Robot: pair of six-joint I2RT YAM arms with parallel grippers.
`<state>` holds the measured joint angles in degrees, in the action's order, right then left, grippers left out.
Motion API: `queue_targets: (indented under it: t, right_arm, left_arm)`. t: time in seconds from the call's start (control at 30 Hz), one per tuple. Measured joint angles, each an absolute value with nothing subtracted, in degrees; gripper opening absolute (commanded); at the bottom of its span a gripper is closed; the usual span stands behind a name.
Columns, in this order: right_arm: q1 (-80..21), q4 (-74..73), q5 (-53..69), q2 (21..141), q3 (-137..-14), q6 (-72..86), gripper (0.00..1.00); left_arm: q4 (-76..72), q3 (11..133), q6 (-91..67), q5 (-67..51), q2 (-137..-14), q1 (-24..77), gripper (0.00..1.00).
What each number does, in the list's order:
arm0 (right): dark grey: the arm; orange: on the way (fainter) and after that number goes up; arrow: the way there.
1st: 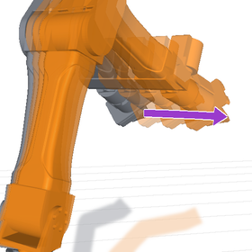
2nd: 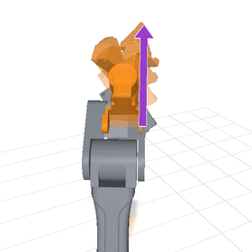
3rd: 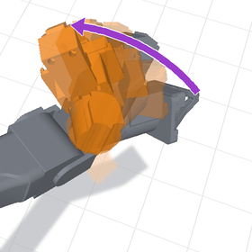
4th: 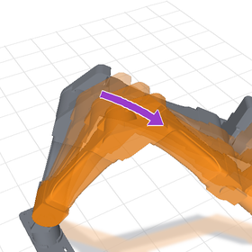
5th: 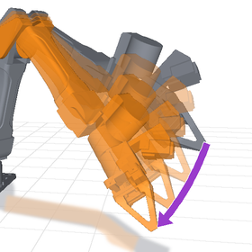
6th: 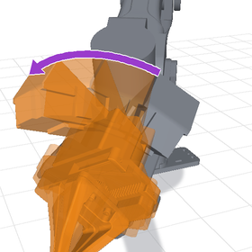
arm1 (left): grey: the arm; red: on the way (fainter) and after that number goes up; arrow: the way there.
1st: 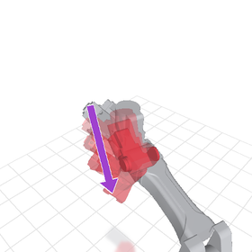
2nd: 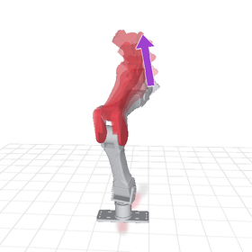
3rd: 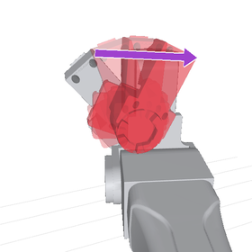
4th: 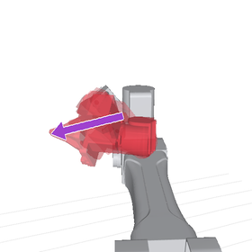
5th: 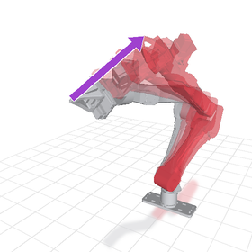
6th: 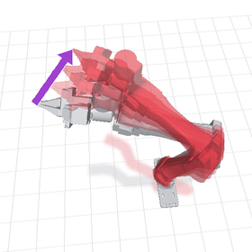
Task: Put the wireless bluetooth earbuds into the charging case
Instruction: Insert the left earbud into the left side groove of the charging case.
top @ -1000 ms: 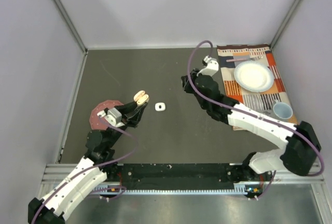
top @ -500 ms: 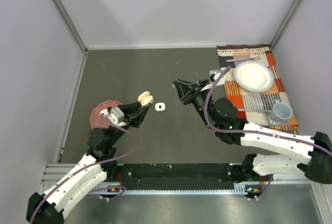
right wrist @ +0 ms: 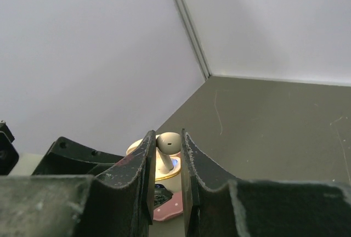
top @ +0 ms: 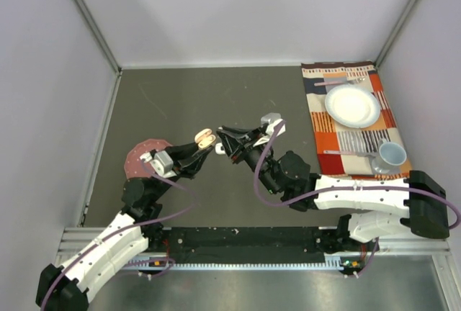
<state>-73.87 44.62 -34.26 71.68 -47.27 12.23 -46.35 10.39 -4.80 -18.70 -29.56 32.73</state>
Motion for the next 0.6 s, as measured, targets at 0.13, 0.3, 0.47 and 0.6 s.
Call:
queue_targets:
  t: [0.13, 0.3, 0.47, 0.6]
  right_arm:
    - [-74.8, 46.5, -33.7, 72.5, -47.3, 10.5, 0.00]
    - [-75.4, 48.1, -32.6, 72.8, -47.3, 9.1, 0.00]
    - [-75.4, 48.9, -31.2, 73.9, -48.2, 8.7, 0.00]
    - [-75.4, 50.2, -30.1, 75.9, -48.3, 8.5, 0.00]
  left_arm:
    - [-46.7, 10.4, -4.8, -18.8, -30.0, 32.7, 0.00]
    - [-46.8, 10.4, -4.8, -18.6, -31.0, 32.7, 0.00]
    - [-47.9, 10.4, -5.2, -18.6, -32.1, 32.7, 0.00]
    - [-49.4, 10.4, -6.0, -18.7, -32.6, 32.7, 0.00]
